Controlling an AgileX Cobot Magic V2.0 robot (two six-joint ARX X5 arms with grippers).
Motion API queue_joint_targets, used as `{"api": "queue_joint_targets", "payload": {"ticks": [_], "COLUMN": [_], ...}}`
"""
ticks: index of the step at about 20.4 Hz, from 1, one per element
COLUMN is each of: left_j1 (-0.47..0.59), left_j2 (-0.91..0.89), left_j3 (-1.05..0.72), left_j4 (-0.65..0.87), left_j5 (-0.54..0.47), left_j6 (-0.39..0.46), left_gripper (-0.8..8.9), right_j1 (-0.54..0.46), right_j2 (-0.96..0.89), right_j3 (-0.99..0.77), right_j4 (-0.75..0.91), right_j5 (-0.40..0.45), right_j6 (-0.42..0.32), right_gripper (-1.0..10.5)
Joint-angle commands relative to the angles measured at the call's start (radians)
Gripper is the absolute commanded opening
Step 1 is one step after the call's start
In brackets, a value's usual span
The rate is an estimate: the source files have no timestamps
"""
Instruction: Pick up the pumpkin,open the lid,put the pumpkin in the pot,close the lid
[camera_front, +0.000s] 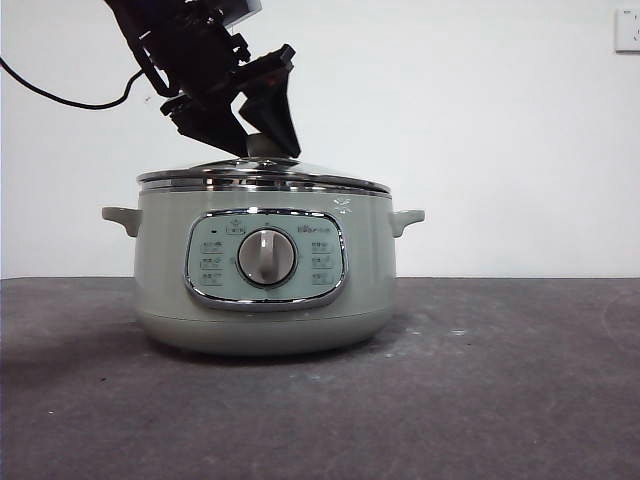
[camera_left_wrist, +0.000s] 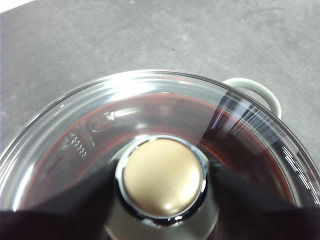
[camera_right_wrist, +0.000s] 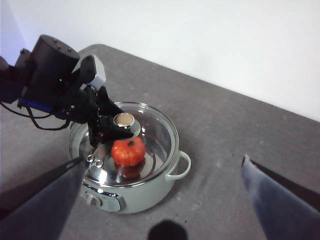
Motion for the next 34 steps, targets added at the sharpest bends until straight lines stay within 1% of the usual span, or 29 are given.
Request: {"api": "queue_joint_targets", "payload": {"ticks": [1,7,12,15,17,22,25,28,29,30,31,32,33,34], "left_j1": [-0.002,-0.002,-0.002,-0.003,-0.004,-0.004,-0.004,-0.004,-0.005,-0.004,-0.004,-0.004,-0.004,-0.004], "left_j2": [0.006,-0.051,-0.153,-0.241,-0.307,-0.488,-0.576,-0.671,-0.697,-0.713,-0.726,-0.730,-0.730,-0.730], "left_j3": [-0.001,0.000,0.000,0.000,0.000,0.000,0.000,0.000,0.000,0.000,0.000,0.000,0.000,0.000], "left_j4": [-0.006,-0.014,-0.059,-0.131,-0.199,-0.391,-0.485,-0.598,-0.638,-0.668,-0.696,-0.717,-0.733,-0.750], "left_j5": [0.002,0.001,0.002,0.005,0.007,0.024,0.075,0.159,0.179,0.192,0.194,0.193,0.194,0.193], "left_j6": [0.008,0.008,0.007,0.003,0.003,-0.023,-0.023,-0.023,-0.023,-0.023,-0.023,-0.023,-0.023,-0.023], "left_gripper": [5.39,5.39,5.39,5.39,5.39,5.34,5.34,5.28,4.72,3.61,1.94,-0.01,-0.02,-0.05], "right_j1": [0.003,0.003,0.003,0.003,0.003,0.003,0.003,0.003,0.003,0.003,0.003,0.003,0.003,0.003], "right_j2": [0.001,0.001,0.004,0.010,0.017,0.048,0.070,0.104,0.116,0.125,0.131,0.136,0.136,0.136], "right_j3": [0.000,0.000,0.000,0.000,0.000,0.000,0.000,0.000,0.000,0.000,0.000,0.000,0.000,0.000], "right_j4": [-0.014,-0.053,-0.082,-0.118,-0.150,-0.224,-0.260,-0.312,-0.332,-0.344,-0.357,-0.358,-0.359,-0.359], "right_j5": [-0.002,-0.005,-0.082,-0.085,-0.119,-0.269,-0.322,-0.369,-0.369,-0.368,-0.369,-0.369,-0.368,-0.368], "right_j6": [-0.005,-0.004,0.000,0.003,0.004,0.003,0.003,0.003,0.003,0.003,0.002,-0.005,-0.019,-0.024], "right_gripper": [6.6,6.6,6.6,6.6,6.6,6.6,6.6,6.5,5.8,4.7,3.1,1.0,-0.2,-0.1]}}
